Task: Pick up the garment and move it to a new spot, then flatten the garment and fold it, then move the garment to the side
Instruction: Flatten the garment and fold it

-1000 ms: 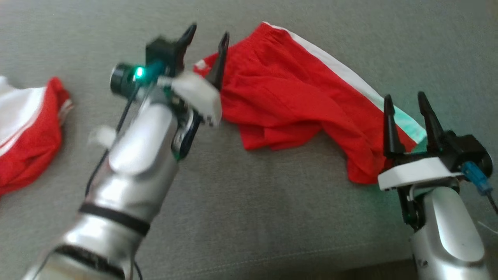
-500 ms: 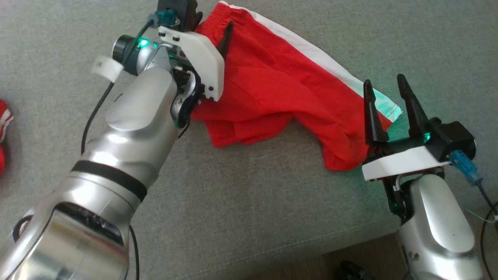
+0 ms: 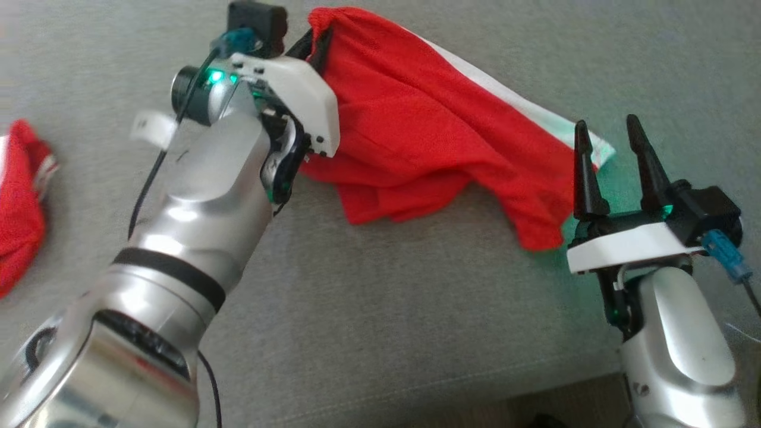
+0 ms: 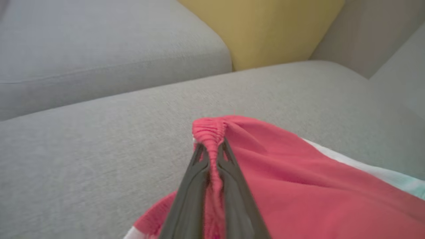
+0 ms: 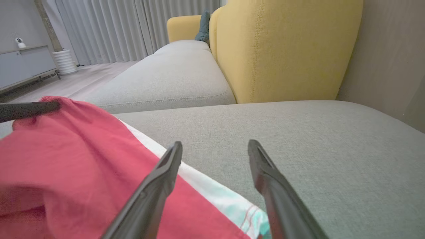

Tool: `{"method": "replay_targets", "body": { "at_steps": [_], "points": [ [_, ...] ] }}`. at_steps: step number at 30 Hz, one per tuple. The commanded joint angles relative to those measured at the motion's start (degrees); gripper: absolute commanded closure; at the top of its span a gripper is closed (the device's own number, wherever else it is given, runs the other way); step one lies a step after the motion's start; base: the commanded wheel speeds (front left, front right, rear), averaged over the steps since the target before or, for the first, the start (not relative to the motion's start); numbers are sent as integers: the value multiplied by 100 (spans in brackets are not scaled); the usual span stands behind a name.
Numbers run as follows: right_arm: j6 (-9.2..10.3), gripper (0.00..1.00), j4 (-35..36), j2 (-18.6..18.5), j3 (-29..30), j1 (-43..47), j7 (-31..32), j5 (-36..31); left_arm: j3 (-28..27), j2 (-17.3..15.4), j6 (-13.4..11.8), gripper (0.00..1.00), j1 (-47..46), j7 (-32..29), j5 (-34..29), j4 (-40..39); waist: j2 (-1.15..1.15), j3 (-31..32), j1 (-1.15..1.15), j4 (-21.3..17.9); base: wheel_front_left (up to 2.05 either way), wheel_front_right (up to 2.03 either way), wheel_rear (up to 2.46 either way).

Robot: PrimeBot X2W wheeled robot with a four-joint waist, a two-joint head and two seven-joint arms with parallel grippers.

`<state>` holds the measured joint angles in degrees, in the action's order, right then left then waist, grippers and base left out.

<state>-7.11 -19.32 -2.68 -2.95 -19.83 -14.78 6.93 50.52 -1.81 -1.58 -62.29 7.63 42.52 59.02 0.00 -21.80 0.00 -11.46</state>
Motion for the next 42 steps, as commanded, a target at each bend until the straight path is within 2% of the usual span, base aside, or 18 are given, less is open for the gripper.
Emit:
{"method": "replay_targets", "body": {
  "at_steps": [1, 2, 3, 6, 12, 17, 22, 23, 24, 25, 26, 27, 36, 40, 42],
  "points": [
    [-37, 0, 130, -20, -20, -22, -22, -92, -112, -107, -56, 100, -19, 310, 122, -105, 0, 244, 0, 296, 0, 0, 0],
    [-37, 0, 92, -20, 78, 55, -22, -152, -81, -107, -83, 100, 168, 518, 203, -121, 0, 434, 0, 517, 0, 0, 0],
    [-37, 0, 92, -20, 78, 55, -22, -152, -81, -107, -83, 100, 168, 518, 203, -121, 0, 434, 0, 517, 0, 0, 0],
    [-37, 0, 22, -20, 188, 189, -22, -250, -46, -107, -135, 100, 511, 683, 252, -206, 0, 753, 0, 870, 0, 0, 0],
    [-37, 0, -135, -20, 240, 434, -22, -332, -219, -172, -340, 100, 1460, 734, -122, -863, 0, 1345, 0, 1423, 0, 0, 0],
    [-37, 0, -255, -20, 171, 649, -22, -308, -474, -384, -515, 100, 2536, 735, -537, -1536, 0, 1728, 0, 1621, 0, 0, 0],
    [-37, 0, -339, -20, 78, 851, -22, -265, -797, -567, -742, 100, 3502, 736, -769, -1853, 0, 1997, 0, 1681, 0, 0, 0],
    [-37, 0, -355, -20, 53, 887, -22, -262, -879, -601, -796, 96, 3662, 736, -828, -1921, 0, 2038, 0, 1686, 0, 0, 0],
    [-37, 0, -373, -20, 22, 922, -22, -258, -971, -631, -840, 87, 3838, 736, -867, -1970, 0, 2077, 0, 1686, 0, 0, 0],
    [-37, 0, -390, -20, -11, 951, -22, -254, -1073, -660, -879, 67, 3998, 736, -907, -2022, 0, 2103, 0, 1684, 0, 0, 0],
    [-37, 0, -402, -20, -43, 974, -22, -250, -1184, -689, -927, 24, 4140, 736, -962, -2084, 0, 2125, 0, 1682, 0, 0, 0],
    [-37, 0, -412, -20, -75, 990, -22, -245, -1287, -708, -957, 0, 4280, 736, -1004, -2123, 0, 2139, 0, 1677, 0, 0, 0],
    [-37, 0, -480, -20, -306, 1048, -22, -161, -2455, -629, -1152, 0, 5036, 736, -1580, -2903, 0, 2216, 0, 1615, 0, 0, 0],
    [-37, 0, -479, -20, -368, 1059, -22, -133, -2882, -521, -1048, 0, 5243, 736, -1878, -3197, 0, 2216, 0, 1565, 0, 0, 0],
    [-37, 0, -476, -20, -387, 1067, -22, -128, -3035, -442, -904, 0, 5275, 736, -1943, -3259, 0, 2198, 0, 1538, 0, 0, 0]
  ]
}}
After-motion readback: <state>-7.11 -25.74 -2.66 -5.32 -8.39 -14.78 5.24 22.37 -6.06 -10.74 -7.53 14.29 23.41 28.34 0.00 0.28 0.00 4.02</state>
